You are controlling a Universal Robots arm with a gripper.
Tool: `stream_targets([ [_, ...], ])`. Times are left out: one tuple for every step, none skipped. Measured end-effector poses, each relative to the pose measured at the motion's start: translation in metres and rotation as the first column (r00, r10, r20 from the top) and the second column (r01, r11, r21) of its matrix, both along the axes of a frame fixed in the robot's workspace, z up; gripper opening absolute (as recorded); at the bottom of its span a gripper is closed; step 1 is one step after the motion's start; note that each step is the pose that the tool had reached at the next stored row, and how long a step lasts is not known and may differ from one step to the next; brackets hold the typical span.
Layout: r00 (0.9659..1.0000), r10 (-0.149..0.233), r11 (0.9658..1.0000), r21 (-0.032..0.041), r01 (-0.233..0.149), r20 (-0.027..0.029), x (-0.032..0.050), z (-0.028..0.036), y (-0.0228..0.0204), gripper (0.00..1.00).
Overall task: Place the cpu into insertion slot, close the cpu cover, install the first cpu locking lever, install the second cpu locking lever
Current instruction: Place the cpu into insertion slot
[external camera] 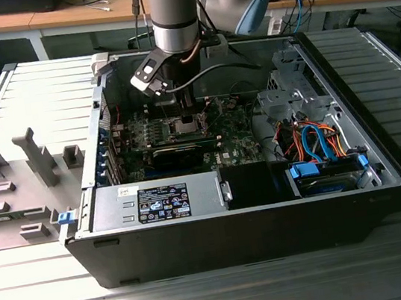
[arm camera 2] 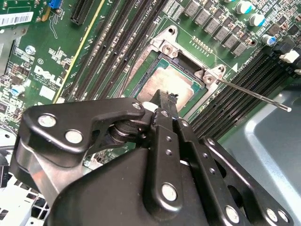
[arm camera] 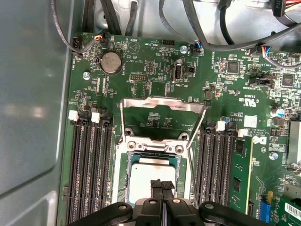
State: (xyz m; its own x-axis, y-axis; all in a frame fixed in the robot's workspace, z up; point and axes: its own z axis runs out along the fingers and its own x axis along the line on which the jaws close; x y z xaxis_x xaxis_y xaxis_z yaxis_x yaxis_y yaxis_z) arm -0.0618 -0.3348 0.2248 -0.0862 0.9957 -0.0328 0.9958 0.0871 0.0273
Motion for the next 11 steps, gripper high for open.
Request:
stream_targets([
  [1.0000,0.000,1.0000,0.0001,0.000,0.0000,0.0000,0.0002,0.0000,0.11],
  [1.0000,0.000,1.0000,0.0000,0.000,0.0000,0.0000,0.0005,0.0000,0.11],
  [1.0000,0.000,1.0000,0.0001,0.000,0.0000,0.0000,0.0010,0.0000,0.11],
  [1.0000,0.000,1.0000,0.0001,0.000,0.0000,0.0000,0.0016,0.0000,0.11],
  [1.0000,0.000,1.0000,0.0000,0.000,0.0000,0.0000,0.0021,0.0000,0.11],
  [1.0000,0.000,1.0000,0.0000,0.000,0.0000,0.0000,0.0025,0.0000,0.11],
  [1.0000,0.000,1.0000,0.0001,0.000,0.0000,0.0000,0.0030,0.0000,0.11],
  [1.0000,0.000,1.0000,0.0001,0.000,0.0000,0.0000,0.0037,0.0000,0.11],
  [1.0000,0.000,1.0000,0.0000,0.000,0.0000,0.0000,0.0044,0.0000,0.11],
  [1.0000,0.000,1.0000,0.0001,0.000,0.0000,0.0000,0.0052,0.0000,0.11],
  [1.0000,0.000,1.0000,0.0001,0.000,0.0001,0.0000,0.0058,0.0000,0.11],
])
